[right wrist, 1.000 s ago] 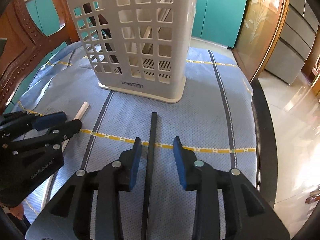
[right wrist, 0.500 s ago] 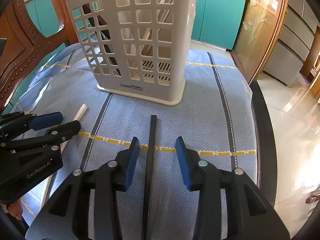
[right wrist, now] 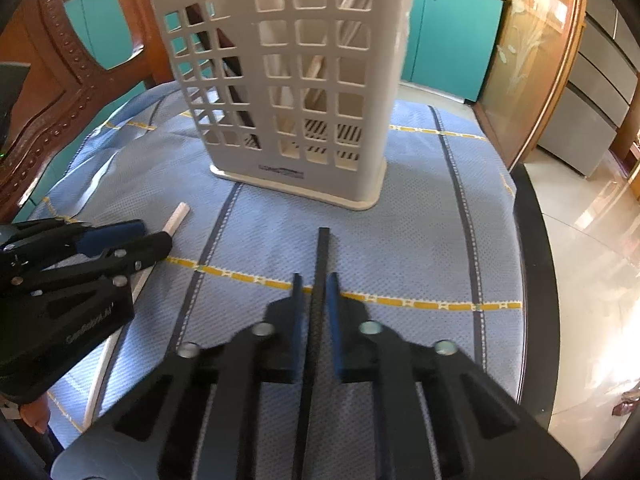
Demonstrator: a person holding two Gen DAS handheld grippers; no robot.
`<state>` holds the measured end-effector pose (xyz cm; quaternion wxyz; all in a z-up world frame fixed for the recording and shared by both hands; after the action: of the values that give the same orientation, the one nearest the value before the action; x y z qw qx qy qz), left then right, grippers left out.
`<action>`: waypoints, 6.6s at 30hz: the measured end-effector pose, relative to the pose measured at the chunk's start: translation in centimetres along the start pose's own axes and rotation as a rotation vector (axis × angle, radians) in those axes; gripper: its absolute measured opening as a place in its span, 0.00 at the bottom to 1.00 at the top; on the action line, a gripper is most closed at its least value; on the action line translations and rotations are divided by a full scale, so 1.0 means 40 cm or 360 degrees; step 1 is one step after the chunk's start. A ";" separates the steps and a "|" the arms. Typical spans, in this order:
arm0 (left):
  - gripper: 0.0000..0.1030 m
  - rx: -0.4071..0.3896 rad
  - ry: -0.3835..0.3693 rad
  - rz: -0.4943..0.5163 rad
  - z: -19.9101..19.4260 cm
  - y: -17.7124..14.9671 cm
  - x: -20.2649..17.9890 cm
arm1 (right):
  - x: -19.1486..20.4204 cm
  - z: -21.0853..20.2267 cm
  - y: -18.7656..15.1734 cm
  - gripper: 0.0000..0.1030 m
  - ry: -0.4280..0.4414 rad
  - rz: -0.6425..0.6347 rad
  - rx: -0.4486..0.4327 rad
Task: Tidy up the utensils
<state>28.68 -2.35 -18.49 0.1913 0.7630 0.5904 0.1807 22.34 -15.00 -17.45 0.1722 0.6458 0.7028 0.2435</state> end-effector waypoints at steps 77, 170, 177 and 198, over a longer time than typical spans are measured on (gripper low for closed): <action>0.07 -0.1240 0.0028 -0.0389 -0.554 0.320 0.065 | -0.025 -0.521 0.320 0.16 0.0363 0.0103 -0.1047; 0.96 -0.1199 0.0364 0.0032 -0.836 -0.426 -0.162 | -0.006 -0.833 -0.387 0.97 -0.0032 0.0008 -0.1353; 0.96 -0.1198 0.0354 0.0028 -0.833 -0.427 -0.158 | -0.004 -0.835 -0.389 0.97 -0.0031 0.0006 -0.1352; 0.96 -0.1144 0.0322 0.0025 -0.805 -0.415 -0.164 | -0.019 -0.803 -0.381 0.97 -0.0009 0.0024 -0.1295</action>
<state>-2.83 -2.38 0.54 0.3862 0.6300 0.4994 0.4523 -8.01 -20.34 0.32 0.4138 0.5307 0.5439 0.5012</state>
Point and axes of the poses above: each gripper's, at about its wrist camera, not at the fingertips, and z roughly the way its jaws point, x to its left, y to its top, the point moved 1 cm from there along z, roughly the way its jaws point, and after that the axes turned 7 degrees about z, right-handed, at the moved point
